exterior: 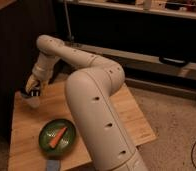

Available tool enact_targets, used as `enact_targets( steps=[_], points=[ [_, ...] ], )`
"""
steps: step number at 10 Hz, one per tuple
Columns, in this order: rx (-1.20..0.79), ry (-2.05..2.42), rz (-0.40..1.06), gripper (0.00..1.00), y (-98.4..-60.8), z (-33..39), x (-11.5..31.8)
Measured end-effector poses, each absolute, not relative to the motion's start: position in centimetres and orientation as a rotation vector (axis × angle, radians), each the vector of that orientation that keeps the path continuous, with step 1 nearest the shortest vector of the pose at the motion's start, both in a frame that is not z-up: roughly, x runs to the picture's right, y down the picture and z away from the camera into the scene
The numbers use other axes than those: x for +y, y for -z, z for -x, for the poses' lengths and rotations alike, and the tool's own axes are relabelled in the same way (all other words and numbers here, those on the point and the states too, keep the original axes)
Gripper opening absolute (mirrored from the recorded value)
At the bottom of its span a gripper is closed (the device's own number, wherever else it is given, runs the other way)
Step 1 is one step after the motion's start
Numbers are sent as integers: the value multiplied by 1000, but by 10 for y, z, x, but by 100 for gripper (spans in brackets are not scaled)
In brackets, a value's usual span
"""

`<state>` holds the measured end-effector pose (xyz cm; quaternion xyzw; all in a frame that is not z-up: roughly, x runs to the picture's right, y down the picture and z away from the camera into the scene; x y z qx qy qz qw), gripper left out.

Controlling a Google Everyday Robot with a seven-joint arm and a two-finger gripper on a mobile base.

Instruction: Place the eraser in the ceramic cup

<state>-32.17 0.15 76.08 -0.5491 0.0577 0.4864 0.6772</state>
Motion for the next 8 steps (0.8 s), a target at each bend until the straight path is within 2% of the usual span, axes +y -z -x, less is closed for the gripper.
enact_targets(
  steps=[3, 4, 8],
  points=[
    [132, -1083, 1234, 1, -762, 325, 2],
    [136, -1078, 1229, 5, -763, 325, 2],
    [147, -1061, 1218, 45, -766, 330, 2]
  ],
)
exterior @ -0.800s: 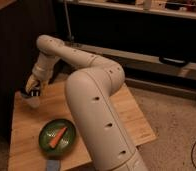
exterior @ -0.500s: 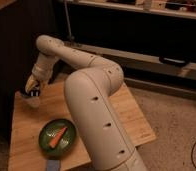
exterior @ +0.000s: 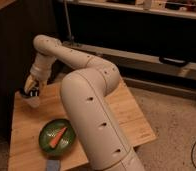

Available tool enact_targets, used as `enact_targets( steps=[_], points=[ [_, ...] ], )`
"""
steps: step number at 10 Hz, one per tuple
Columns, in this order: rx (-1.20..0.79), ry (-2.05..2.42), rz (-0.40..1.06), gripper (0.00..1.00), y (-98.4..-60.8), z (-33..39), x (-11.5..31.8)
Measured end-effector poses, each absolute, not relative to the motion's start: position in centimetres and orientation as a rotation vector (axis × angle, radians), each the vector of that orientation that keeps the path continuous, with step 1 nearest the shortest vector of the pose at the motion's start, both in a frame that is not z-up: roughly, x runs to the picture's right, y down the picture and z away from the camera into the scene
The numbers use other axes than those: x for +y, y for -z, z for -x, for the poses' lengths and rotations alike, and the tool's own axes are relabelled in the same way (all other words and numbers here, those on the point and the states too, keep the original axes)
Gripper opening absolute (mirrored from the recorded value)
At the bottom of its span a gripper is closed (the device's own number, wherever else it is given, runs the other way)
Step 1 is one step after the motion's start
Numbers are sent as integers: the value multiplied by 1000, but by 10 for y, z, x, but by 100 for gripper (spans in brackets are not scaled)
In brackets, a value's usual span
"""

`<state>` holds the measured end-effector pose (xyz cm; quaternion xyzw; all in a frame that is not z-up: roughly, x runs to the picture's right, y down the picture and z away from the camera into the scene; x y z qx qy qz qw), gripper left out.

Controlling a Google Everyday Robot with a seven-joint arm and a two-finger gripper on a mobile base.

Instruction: Place the eraser in the ceramic cup

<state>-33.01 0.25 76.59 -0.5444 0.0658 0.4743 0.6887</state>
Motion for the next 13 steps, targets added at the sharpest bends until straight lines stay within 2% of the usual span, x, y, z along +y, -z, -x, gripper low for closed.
enact_targets(
  steps=[3, 4, 13],
  points=[
    [153, -1060, 1214, 75, -768, 329, 3],
    [155, -1062, 1212, 79, -768, 328, 3],
    [113, -1120, 1150, 80, -760, 322, -8]
  ],
)
